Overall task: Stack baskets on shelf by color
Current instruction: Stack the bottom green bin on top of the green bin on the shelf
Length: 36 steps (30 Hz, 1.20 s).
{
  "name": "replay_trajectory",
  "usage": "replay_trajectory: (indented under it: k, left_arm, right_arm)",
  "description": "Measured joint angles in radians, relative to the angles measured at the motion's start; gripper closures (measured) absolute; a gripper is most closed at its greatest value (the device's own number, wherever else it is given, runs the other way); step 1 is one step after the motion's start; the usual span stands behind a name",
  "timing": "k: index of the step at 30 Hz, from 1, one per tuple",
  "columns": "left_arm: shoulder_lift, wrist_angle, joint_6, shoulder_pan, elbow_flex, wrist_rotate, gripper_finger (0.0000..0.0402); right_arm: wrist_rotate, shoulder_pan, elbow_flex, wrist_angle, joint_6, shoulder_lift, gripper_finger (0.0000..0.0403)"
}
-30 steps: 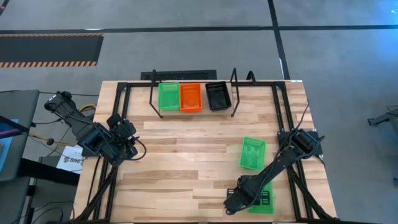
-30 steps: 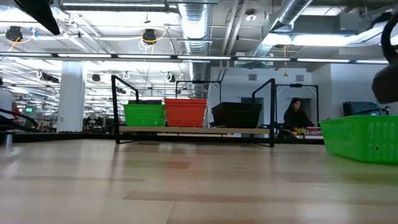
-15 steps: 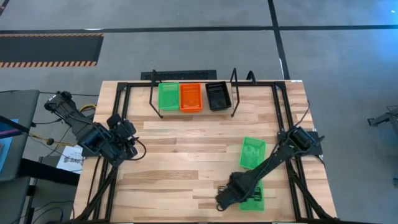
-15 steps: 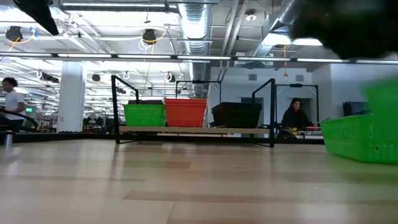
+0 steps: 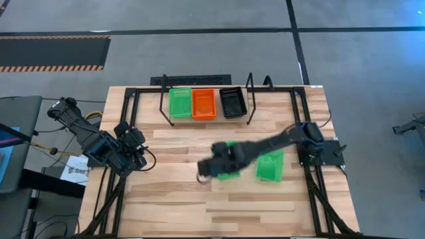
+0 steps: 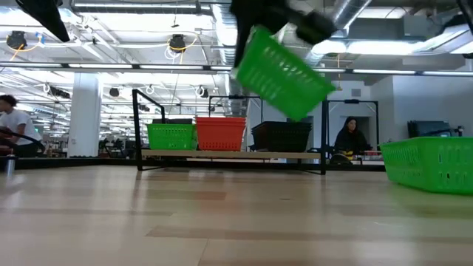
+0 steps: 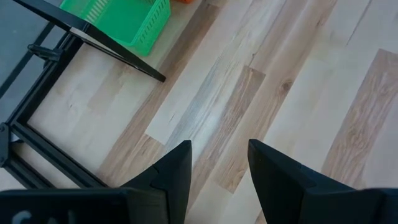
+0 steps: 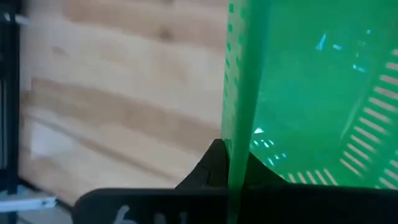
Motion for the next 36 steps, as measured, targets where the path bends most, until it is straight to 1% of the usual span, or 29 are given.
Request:
replay_trajectory:
  k: [2,5,8,11,14,17,19,23,26,30,32,36]
  left_arm:
    - [0.000,0.000,0.000,0.000,0.000,0.000,0.0255]
    - [0.000,0.000,-0.001,0.000,0.000,0.000,0.0255]
    - [0.000,0.000,-0.001,0.000,0.000,-0.001,0.0255]
    - [0.000,0.000,-0.003,0.000,0.000,-0.001,0.0255]
    - [0.000,0.000,-0.010,0.000,0.000,-0.001,0.0255]
    - [0.000,0.002,-0.011,0.000,0.000,-0.001,0.0255]
    - [-0.001,0.001,-0.011,0.000,0.000,-0.001,0.0255]
    - [-0.001,0.005,-0.011,0.000,0.000,0.000,0.0255]
    - [0.000,0.021,-0.003,0.000,0.000,0.000,0.0255]
    - [0.000,0.022,-0.003,0.000,0.000,0.001,0.0255]
    - [0.000,0.022,0.000,0.000,0.000,0.001,0.0255]
    - [0.000,0.022,0.000,0.000,0.000,0.001,0.0255]
  right_arm:
    - [0.000,-0.055,-0.001,0.033,-0.095,0.001,0.0401]
    - [0.002,-0.125,0.000,0.058,-0.188,0.000,0.0401]
    - [0.001,-0.183,0.000,0.045,-0.237,0.000,0.0401]
    - [-0.008,-0.210,0.000,0.048,-0.250,0.010,0.0401]
    - [-0.071,-0.208,-0.004,0.048,-0.237,0.043,0.0402]
    - [-0.144,-0.180,0.002,0.097,-0.213,0.106,0.0402]
    - [-0.194,-0.162,0.000,0.095,-0.202,0.155,0.0402]
    - [-0.259,-0.130,-0.002,0.113,-0.150,0.216,0.0402]
    - [-0.275,-0.119,0.001,0.112,-0.117,0.230,0.0402]
    - [-0.271,-0.108,0.001,0.120,-0.087,0.229,0.0398]
    - [-0.271,-0.107,0.000,0.119,-0.098,0.223,0.0394]
    - [-0.272,-0.110,0.001,0.172,-0.134,0.219,0.0374]
